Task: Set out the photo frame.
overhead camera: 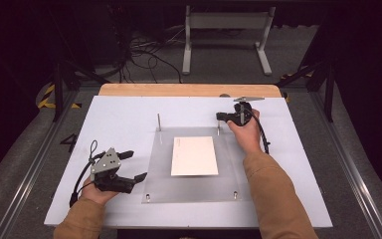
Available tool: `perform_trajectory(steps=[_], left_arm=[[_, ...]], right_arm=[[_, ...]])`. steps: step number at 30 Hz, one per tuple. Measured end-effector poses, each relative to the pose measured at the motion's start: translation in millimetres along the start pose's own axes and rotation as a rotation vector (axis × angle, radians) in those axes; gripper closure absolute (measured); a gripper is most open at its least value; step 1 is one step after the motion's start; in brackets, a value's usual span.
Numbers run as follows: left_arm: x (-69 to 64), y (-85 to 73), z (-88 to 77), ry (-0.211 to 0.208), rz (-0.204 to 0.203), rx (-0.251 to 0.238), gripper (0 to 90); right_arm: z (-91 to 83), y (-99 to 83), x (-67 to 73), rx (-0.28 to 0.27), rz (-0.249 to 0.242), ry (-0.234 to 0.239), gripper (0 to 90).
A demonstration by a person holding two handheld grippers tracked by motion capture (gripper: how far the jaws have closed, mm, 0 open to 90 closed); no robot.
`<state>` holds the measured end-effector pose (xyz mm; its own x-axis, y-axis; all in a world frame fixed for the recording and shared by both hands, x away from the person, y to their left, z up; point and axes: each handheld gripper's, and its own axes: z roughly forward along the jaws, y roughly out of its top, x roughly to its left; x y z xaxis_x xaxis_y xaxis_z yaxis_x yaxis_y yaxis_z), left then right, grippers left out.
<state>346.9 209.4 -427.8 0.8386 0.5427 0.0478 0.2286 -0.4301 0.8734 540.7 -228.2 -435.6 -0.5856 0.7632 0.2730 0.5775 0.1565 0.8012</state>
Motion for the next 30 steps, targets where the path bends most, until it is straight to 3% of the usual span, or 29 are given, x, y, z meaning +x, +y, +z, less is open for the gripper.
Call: perform_trajectory(steps=[9,15,19,24,30], left_arm=[[0.4,-4.5,2.7,-0.033,0.070,0.014,8.5],[-13.6,-1.1,12.5,-0.040,0.172,0.005,4.5],[-26.3,5.6,18.1,-0.053,0.252,-0.036,1.7],[-31.9,10.7,23.3,-0.040,0.271,-0.073,2.5],[-34.8,14.7,29.3,-0.034,0.285,-0.101,12.4]], right_arm=[[1.5,2.2,0.3,0.012,0.022,-0.009,85.8],[1.6,3.1,0.5,0.018,0.023,-0.012,85.8],[1.7,3.4,-0.4,0.021,0.031,-0.006,85.8],[1.9,4.3,0.5,0.028,0.034,-0.012,85.8],[1.7,4.6,1.1,0.031,0.037,-0.015,85.7]])
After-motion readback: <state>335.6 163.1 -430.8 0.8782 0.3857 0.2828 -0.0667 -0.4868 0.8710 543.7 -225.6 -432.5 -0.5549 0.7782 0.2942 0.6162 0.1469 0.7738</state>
